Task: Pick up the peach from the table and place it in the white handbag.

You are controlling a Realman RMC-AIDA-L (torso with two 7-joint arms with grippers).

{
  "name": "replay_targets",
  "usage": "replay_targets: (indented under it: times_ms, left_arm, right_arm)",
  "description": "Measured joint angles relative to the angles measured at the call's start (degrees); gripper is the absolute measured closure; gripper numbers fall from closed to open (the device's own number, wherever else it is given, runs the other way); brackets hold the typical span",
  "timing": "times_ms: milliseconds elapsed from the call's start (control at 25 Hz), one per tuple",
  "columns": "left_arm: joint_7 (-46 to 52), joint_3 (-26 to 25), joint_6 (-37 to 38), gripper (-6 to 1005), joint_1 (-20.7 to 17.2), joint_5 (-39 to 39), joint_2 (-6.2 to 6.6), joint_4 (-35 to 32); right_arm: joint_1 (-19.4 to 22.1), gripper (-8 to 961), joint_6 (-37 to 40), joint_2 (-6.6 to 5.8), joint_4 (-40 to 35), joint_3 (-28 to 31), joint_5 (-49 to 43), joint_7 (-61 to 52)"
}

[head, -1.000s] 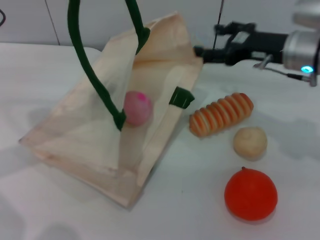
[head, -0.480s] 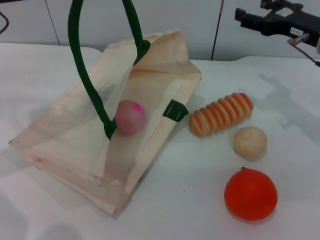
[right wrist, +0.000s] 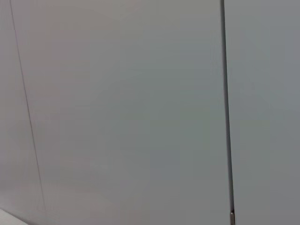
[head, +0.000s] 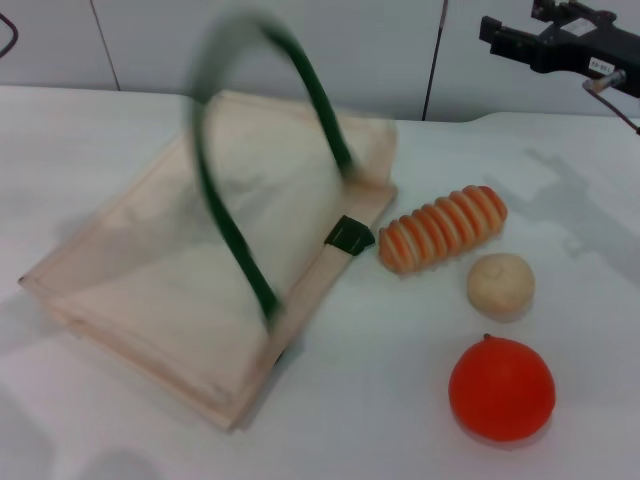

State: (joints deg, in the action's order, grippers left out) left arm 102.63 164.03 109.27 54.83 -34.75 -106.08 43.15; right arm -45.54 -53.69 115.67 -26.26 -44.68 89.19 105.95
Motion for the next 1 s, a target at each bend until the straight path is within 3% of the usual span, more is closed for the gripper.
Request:
replay_targets:
  times_ms: [280,360,400,480,600,800,920,1000]
  left_arm:
    - [-0.01,-0.06,-0.79,692,-0.90,-4.03,-0.05,0.08]
    - [-0.65,-0.11,-1.13,609,-1.59,-7.78,-0.42,0.08]
    - [-3.49,-0.11,-1.48,567,-2.42,-12.57,-1.51,-0.13]
    - [-5.82,-0.10,-1.79,484,-2.87,-14.70,-2.14,-0.33]
    - [-17.15,-0.10,-4.17,355,-5.02,-21.08,-4.88,-2.29]
    - [-35.70,-0.25,-10.84,175,-8.05,-24.94,-9.50,-5.00]
    - [-44.08,-0.46,-13.44,96,-10.68,-30.22,-10.21,-11.14]
    - [-48.81,-0.53,-14.96,99,-12.45,-35.04,-10.17,-16.47]
  right_arm:
    - [0.08,62,0.18,0.00,-0.02,0.36,0.03,0.34]
    - [0.11,62,0.42,0.05,0.01,0.92,0.36,1.33]
    - [0.11,62,0.50,0.12,0.30,1.27,0.97,2.35]
    - [-0.10,62,0.53,0.17,1.81,1.51,3.12,4.73]
    - [-0.37,62,0.59,0.18,4.40,1.51,7.37,9.25]
    - [-0.06,62,0.20,0.41,9.59,1.49,19.10,22.00]
    - [-0.21,62,0.10,0.60,13.69,1.47,26.46,29.86]
    - [0.02,62,-0.52,0.74,15.33,1.46,30.38,32.91]
